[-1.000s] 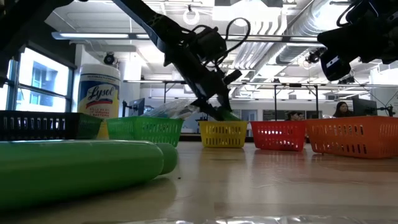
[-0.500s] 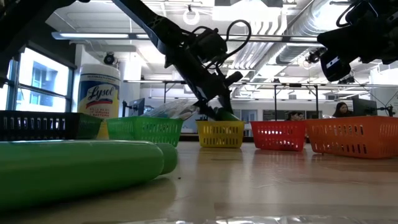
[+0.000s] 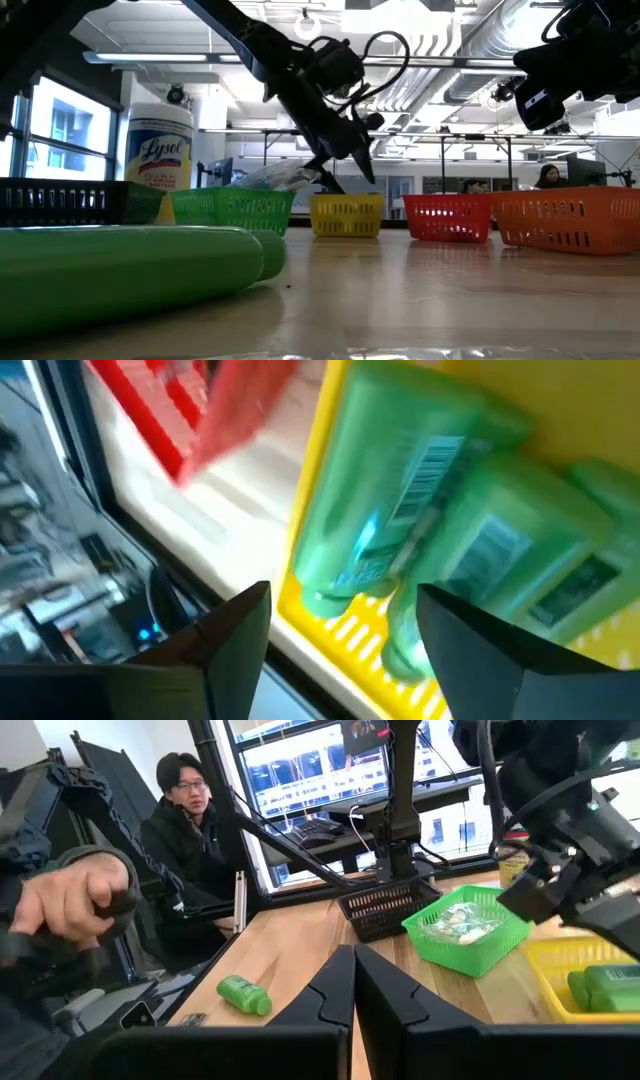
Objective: Pick & Place Travel size toiletries
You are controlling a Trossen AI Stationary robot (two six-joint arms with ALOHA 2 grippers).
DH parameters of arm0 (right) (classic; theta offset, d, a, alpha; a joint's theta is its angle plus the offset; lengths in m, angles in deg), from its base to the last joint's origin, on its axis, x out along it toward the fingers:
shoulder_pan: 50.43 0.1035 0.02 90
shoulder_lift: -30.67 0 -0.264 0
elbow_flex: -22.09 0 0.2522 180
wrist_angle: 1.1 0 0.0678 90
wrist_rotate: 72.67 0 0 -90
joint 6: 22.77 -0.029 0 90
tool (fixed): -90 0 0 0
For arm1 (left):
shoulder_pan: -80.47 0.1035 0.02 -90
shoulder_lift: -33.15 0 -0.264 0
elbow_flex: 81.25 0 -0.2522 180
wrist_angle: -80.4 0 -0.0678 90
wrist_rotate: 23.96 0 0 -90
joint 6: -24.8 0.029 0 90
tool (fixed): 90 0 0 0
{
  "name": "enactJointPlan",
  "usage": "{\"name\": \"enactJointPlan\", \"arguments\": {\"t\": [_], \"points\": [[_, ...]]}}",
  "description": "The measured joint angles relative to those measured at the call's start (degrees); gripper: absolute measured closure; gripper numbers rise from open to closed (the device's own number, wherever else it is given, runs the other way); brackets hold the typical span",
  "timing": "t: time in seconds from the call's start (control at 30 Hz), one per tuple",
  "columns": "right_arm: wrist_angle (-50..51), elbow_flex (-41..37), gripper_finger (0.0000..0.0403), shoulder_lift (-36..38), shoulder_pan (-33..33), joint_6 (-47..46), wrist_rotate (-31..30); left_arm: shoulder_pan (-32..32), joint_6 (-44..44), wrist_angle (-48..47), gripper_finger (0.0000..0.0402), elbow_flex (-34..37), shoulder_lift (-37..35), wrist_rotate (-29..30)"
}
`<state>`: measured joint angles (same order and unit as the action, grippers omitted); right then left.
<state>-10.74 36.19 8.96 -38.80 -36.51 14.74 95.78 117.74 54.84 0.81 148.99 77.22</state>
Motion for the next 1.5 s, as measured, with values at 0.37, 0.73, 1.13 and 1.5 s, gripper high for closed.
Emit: {"name": "enactJointPlan", "arguments": {"t": [0.37,0.73,1.13,1.5], "points": [[-0.64,-0.01,0.0400,0.02,-0.01,-1.07,-0.09,-3.88,-17.81,-16.99,0.0161,0.09,-21.37,1.94],[-1.37,0.00,0.0400,0.02,0.01,-1.03,-0.46,-13.01,-63.99,-30.11,0.0263,0.09,-48.73,-5.64],[-1.81,-0.02,0.0401,0.02,0.01,-1.01,-0.46,-23.11,-98.17,-27.73,0.0393,19.04,-69.12,4.95],[-1.99,0.00,0.0401,0.02,-0.01,-1.01,-0.44,-28.09,-97.50,-7.70,0.0401,41.71,-80.83,12.38]]}}
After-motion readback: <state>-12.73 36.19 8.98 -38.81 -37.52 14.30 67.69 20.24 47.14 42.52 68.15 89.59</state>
